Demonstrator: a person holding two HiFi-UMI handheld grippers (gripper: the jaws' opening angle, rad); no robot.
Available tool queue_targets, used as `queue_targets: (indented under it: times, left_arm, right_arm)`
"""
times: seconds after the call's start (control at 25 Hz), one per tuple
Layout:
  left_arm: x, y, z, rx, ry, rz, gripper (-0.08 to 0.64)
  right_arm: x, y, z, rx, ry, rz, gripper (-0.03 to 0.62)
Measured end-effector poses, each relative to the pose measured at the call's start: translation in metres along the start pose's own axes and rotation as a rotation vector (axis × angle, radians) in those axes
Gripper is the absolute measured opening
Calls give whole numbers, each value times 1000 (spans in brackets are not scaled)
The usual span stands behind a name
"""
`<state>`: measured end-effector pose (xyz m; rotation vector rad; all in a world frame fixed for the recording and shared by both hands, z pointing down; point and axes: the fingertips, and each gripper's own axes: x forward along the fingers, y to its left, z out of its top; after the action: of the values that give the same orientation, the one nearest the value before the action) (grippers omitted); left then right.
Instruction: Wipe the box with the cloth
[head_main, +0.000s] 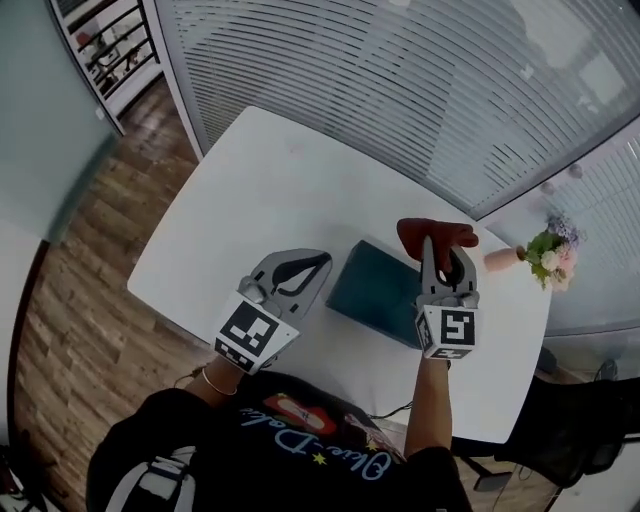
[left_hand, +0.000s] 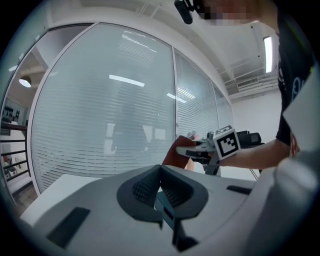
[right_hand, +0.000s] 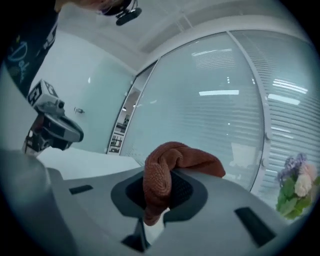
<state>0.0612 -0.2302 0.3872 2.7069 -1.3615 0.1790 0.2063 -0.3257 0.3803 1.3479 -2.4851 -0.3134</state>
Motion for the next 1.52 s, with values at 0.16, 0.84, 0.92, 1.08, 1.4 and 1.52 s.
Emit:
queue_targets:
  times: [0.16,0.84,0.92,1.08,1.4,1.52]
  left_arm:
    - [-10,16,0,-26,-21,-17,3]
    - [-22,48,-15,-105,-74,-93,3]
    - [-22,47,-17,-114,-71,-101,3]
    - [-24,45,-13,-116,-85,-101,3]
    - [-26,33,-11,-101,-85,-119,3]
    - [-26,28,-10,-96,-88,-131,3]
  right_arm:
    - [47,42,-23,-219,168,82,34]
    - [72,122,-101,-266,500,330,34]
    - [67,118,-105,-285,519,322,32]
    - [52,104,-114,-278,551,300,32]
    - [11,67,-137,-242,629,203,34]
    - [-4,53,-143,-236,650,170,34]
